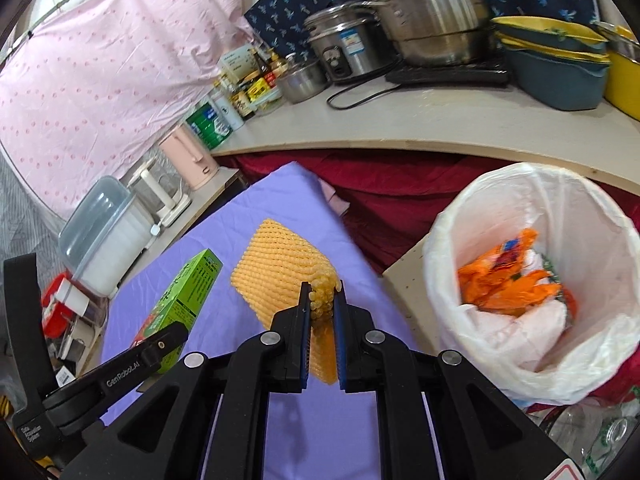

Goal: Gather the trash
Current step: 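Carry the green box and mesh sleeve over the trash bin with both grippers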

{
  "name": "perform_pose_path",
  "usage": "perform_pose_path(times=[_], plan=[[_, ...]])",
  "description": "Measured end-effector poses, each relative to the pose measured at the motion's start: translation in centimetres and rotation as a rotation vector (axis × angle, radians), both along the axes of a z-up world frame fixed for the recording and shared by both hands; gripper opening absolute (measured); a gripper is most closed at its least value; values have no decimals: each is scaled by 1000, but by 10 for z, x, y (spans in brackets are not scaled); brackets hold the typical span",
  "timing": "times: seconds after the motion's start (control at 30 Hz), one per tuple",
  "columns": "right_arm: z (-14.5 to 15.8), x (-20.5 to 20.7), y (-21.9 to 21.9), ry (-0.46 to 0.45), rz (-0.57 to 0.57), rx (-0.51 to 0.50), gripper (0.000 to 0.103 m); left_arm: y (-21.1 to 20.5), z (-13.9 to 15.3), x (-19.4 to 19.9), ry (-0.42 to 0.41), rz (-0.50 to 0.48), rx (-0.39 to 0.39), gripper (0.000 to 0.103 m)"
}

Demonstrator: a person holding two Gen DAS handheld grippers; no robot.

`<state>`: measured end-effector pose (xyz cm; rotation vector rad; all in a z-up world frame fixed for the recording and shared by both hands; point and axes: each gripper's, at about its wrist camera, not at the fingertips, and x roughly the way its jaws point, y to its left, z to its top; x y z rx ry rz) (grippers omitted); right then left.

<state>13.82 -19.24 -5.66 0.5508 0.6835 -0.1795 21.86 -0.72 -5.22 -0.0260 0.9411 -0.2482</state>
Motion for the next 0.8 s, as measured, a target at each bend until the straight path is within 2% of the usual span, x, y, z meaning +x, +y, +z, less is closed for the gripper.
perform_pose_path(times=[0.43,0.8], plan=[[17,-80,-76,-43,-158,-8,10,-93,22,-59,-49,-173,11,37],[14,-139,-138,-50,-300,6,10,-164,20,-98,-50,-313,29,37]])
